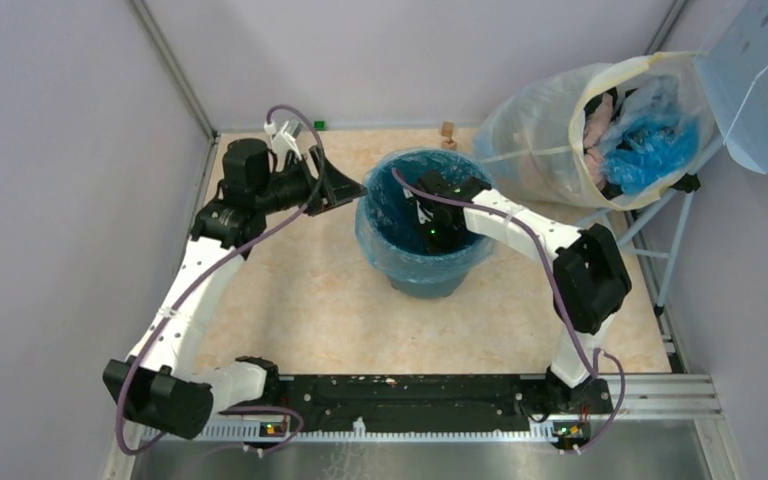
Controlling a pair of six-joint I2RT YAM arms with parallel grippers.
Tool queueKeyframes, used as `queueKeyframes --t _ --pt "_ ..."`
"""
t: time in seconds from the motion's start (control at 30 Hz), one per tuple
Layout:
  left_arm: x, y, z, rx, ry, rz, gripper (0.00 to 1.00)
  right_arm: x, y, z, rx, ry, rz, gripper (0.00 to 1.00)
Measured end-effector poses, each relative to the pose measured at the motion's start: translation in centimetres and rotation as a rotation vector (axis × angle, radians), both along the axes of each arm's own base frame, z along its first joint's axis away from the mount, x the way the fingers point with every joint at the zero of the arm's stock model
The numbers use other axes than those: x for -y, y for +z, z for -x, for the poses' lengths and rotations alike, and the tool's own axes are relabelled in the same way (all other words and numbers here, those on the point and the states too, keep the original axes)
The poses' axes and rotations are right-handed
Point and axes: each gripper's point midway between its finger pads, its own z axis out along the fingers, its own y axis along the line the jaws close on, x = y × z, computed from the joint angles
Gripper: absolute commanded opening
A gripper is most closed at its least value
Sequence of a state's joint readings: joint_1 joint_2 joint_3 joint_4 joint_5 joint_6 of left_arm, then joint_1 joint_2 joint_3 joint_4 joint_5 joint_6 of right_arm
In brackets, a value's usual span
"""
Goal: Put the trash bags into the trash bin
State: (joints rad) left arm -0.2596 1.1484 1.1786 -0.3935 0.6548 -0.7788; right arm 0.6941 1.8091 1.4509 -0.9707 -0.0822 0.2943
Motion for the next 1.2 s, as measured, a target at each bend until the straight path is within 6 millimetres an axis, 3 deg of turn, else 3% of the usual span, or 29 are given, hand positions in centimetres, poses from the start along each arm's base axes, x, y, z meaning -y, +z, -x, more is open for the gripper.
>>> queueKeyframes --t 0.2,0.4,0.57,0.8,1.07,1.2 --pt "-0.6 1.8 -3.0 0.085 0.017 -0.141 0.66 -1.8 3.1 0.1 0.055 0.029 -0.058 0.15" --pt "-1.4 0.9 -5.8 0.104 0.032 -0.28 0.66 -2.0 7.9 -0.1 0.138 0.02 -0.129 0.23" --pt "-0.4 -0.6 -6.9 0.103 0.0 -0.351 0.65 -1.6 12.5 0.0 0.24 0.01 -0.209 0.33" --pt "1.7 -1.5 -8.1 0.138 -0.065 -0.441 0.65 -0.4 18.3 0.3 0.402 -0.017 -0.31 0.49" --pt "3.6 -2.6 -8.4 0.182 -0.123 -0.563 0.6 2.5 24.4 -0.3 0.65 -0.098 -0.363 0.5" --pt "3.8 -3.7 -8.3 0.178 -0.14 -0.621 0.52 4.1 27.4 -0.5 0.778 -0.157 -0.4 0.49"
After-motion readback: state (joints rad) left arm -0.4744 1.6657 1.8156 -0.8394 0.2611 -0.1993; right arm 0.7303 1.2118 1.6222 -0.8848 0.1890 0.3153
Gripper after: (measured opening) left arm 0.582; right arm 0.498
